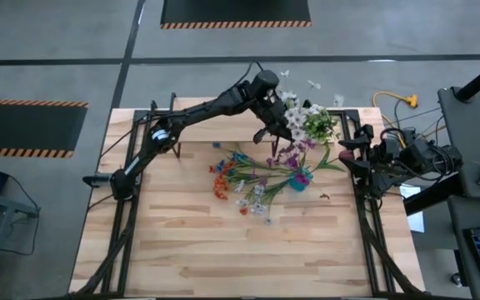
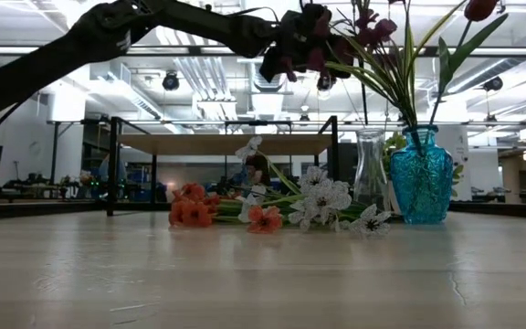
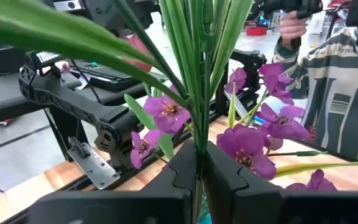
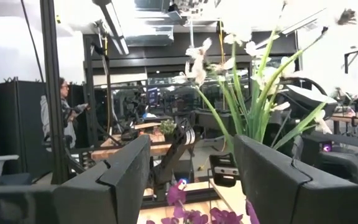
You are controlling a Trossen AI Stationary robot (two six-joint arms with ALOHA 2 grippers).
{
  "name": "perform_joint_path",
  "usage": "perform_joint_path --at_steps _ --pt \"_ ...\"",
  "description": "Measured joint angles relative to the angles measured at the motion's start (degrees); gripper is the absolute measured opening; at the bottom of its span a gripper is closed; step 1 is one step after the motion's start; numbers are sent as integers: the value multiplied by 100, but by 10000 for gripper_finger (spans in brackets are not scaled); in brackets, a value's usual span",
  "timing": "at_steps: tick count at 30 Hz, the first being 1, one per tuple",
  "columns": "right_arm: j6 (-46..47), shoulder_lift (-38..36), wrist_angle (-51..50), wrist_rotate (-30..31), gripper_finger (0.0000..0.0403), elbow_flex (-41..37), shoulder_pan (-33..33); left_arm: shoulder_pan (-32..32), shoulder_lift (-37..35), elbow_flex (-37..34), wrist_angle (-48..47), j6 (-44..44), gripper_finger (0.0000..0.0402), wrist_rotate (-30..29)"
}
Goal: Pick and place flowers into a vace then onto a shelf
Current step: Put the bottom white flowers into the transparent flower vase
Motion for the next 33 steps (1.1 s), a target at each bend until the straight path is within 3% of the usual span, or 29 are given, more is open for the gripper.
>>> perform_joint_path --at_steps 10,33 --pt "1 2 8 0 224 0 0 175 -2 0 2 172 0 -9" --pt "-3 7 41 2 224 0 -1 165 722 2 154 -15 0 219"
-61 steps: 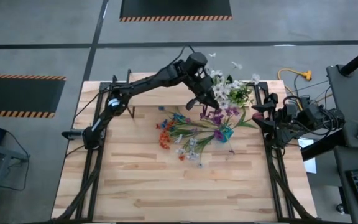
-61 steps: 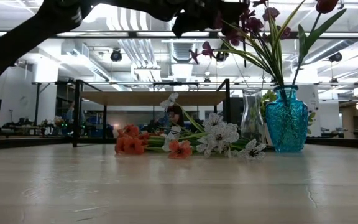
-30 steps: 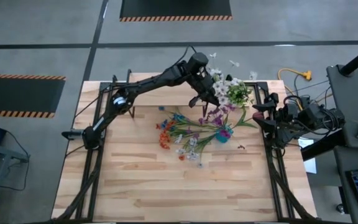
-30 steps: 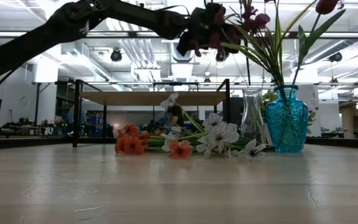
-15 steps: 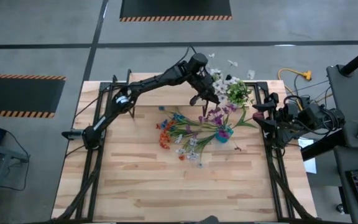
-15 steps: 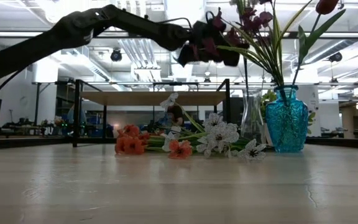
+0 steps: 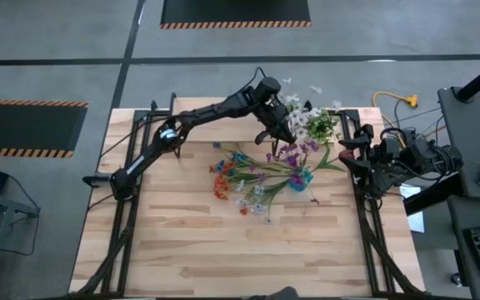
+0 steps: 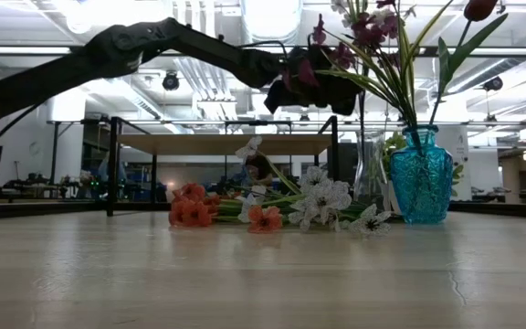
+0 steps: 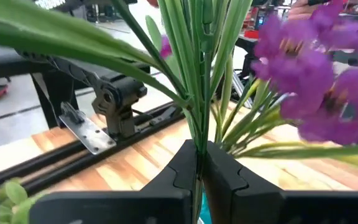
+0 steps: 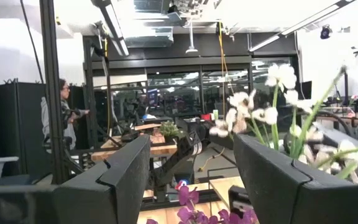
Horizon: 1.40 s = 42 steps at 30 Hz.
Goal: Pick and place flowers into a vace then onto a shelf
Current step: Put the bottom white flowers into the transparent flower vase, then move the blue flower vase from the middle left to the bottom right of the table
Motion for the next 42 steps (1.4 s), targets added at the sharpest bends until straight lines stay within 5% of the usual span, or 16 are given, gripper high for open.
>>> perform_joint_path --at_steps 13,30,42 --pt "-59 0 -5 -2 224 0 0 -53 314 15 58 45 8 316" --pt "-102 0 -9 -2 224 0 1 1 234 -7 353 -153 166 192" --pt "-102 0 -9 -3 224 0 0 69 -324 -4 380 -465 188 219"
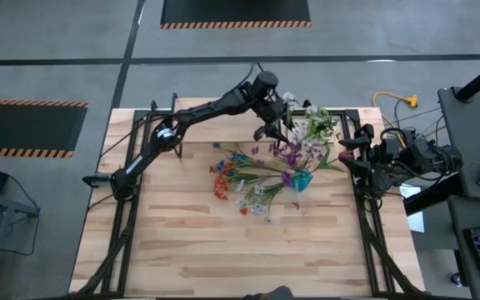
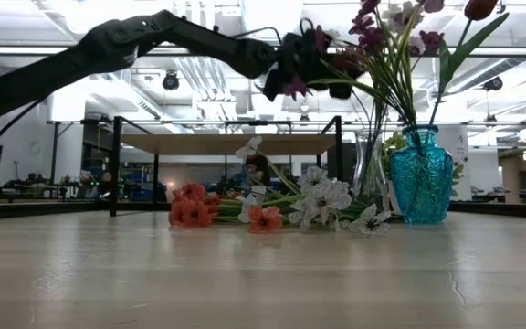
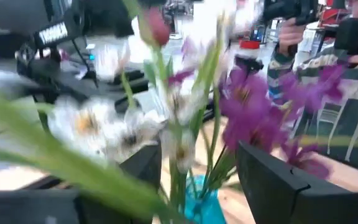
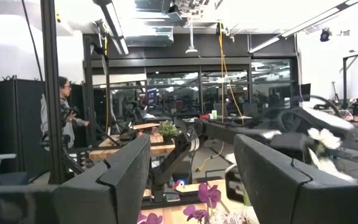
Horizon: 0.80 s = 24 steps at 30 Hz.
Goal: Pick and place flowers into a vace then onto a shelf
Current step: Move the blue flower vase from the middle left to the bottom right of the table
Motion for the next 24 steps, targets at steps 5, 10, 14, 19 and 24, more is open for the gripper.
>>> perform_joint_path --at_steps 5,10,14,19,24 --pt "1 0 2 -2 224 0 1 99 -177 0 0 -193 188 15" --pt "2 0 0 -2 224 0 0 243 -404 0 -42 -786 188 -65" --pt "-41 0 -78 -8 224 0 0 363 -655 0 -134 -1021 188 -286" --pt "-173 0 -365 -187 224 0 2 474 -1112 0 -532 -1017 188 -621" --pt "-97 3 -459 -1294 224 0 4 529 -1632 2 -1565 -422 188 -1361"
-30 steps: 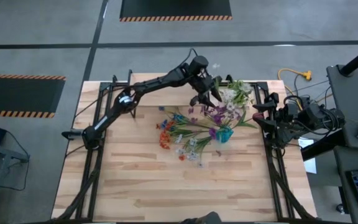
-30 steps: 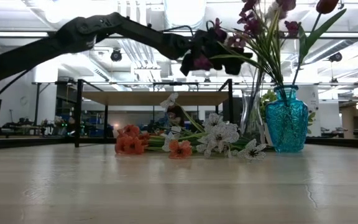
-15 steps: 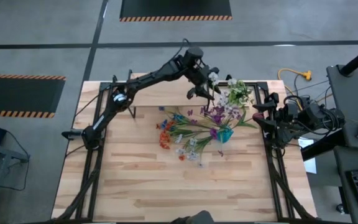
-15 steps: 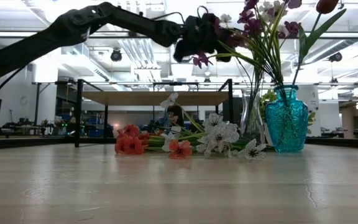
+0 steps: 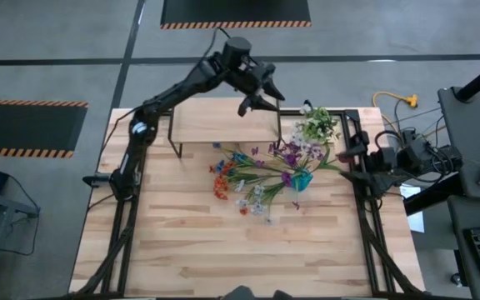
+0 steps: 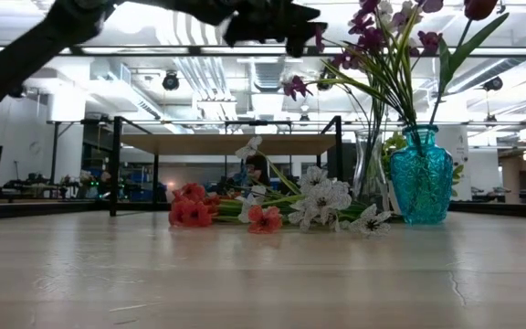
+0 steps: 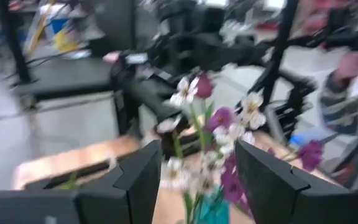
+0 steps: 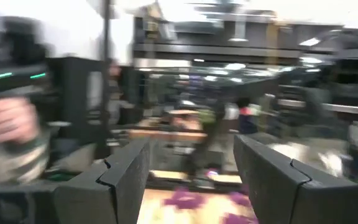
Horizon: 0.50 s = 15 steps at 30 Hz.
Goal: Pick and place flowers into a vace then onto a shelf
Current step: Move the blue flower vase from the middle left to the bottom right of the table
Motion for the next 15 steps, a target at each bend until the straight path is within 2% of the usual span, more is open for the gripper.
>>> perform_joint_path --at_steps 3,10,15 --pt "-46 70 4 -221 224 0 2 -4 -295 0 -566 357 188 -460" --pt "184 426 121 -220 224 -125 2 -12 -736 0 -1259 444 187 -697" --pt "417 614 482 -233 224 -351 155 -12 -994 0 -1414 541 187 -1048"
